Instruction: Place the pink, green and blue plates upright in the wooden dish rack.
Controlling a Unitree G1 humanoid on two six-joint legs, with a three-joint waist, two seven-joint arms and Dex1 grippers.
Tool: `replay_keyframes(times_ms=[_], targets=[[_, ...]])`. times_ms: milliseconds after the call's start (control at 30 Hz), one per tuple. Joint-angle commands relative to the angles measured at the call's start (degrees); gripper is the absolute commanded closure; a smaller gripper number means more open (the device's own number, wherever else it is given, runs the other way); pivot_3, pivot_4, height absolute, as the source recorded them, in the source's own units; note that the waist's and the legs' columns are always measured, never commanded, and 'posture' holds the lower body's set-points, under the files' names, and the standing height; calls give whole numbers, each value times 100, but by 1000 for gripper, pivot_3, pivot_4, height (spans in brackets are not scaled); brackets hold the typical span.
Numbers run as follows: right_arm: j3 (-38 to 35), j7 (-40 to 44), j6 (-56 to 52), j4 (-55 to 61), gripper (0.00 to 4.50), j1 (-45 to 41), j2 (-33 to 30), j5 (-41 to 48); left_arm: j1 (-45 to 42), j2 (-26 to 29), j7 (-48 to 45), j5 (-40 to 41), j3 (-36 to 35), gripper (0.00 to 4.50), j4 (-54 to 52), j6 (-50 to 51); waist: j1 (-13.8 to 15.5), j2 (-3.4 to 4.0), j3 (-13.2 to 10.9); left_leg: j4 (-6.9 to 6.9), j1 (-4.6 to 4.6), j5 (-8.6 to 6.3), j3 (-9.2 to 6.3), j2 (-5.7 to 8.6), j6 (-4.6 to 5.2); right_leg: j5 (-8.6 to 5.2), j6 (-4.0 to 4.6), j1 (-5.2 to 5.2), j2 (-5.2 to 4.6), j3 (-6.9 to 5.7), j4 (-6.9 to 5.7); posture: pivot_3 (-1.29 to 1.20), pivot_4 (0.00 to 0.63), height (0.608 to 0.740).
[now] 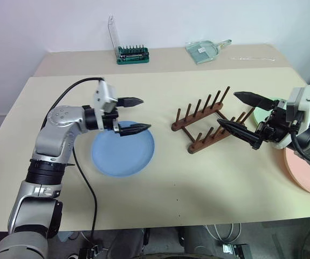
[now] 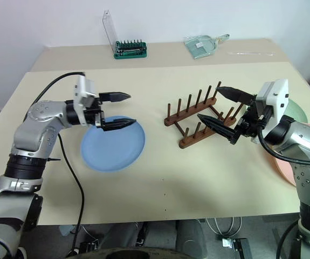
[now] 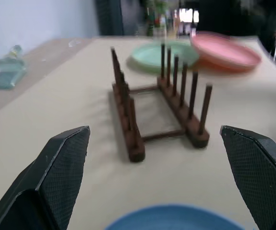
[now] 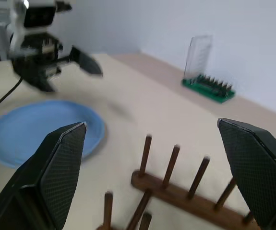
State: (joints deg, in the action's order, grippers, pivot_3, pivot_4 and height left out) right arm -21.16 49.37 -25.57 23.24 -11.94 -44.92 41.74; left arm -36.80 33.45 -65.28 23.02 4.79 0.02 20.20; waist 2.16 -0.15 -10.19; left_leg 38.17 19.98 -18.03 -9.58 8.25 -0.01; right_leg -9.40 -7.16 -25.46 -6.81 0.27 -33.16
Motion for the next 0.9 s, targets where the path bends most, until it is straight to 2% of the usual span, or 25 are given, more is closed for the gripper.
replay_keyframes(times_ms=[33,100,167,300,367,467,667,900], targets=[[-189,-63,191,103,32,69,82,-3,-148,156,303,-73,251,0,-701,841,3,1,0,0,-1,0,0,1,1,0,0,1,0,1,0,0,150,740],[-224,-91,300,129,32,261,154,-68,-215,173,301,2,638,0,-1076,1522,22,0,0,0,-2,-1,0,1,1,0,0,1,1,2,0,0,150,740],[-279,-127,389,164,32,421,219,-87,-366,-84,538,186,837,0,-1047,2343,28,0,0,1,0,-2,-2,4,4,0,-1,3,1,2,-1,0,150,740],[-177,-288,526,175,32,465,372,-204,-556,-699,1329,-324,1181,0,-791,2474,-2,0,0,2,-6,0,3,4,2,1,-4,4,3,9,-2,0,150,740],[-146,-365,551,210,32,457,418,-221,-728,-1189,1852,-339,1159,0,-577,2943,8,0,0,0,-8,1,4,2,0,1,-3,3,5,11,-3,0,150,740],[-205,-437,589,268,32,528,440,-232,-700,-1484,2087,-383,1484,0,-837,3357,-1,0,0,0,-11,2,7,2,-1,1,-4,4,6,16,-4,0,150,740],[-200,-537,679,270,32,563,430,-282,-616,-1738,2261,-668,2045,0,-624,3279,8,0,0,-2,-16,2,15,3,-2,1,-4,4,6,26,-5,0,150,740],[-180,-607,699,320,32,599,444,-312,-571,-2032,2692,-1344,2484,0,-53,2628,15,0,0,-3,-22,1,20,3,-1,1,-5,8,7,31,-5,0,150,740]])
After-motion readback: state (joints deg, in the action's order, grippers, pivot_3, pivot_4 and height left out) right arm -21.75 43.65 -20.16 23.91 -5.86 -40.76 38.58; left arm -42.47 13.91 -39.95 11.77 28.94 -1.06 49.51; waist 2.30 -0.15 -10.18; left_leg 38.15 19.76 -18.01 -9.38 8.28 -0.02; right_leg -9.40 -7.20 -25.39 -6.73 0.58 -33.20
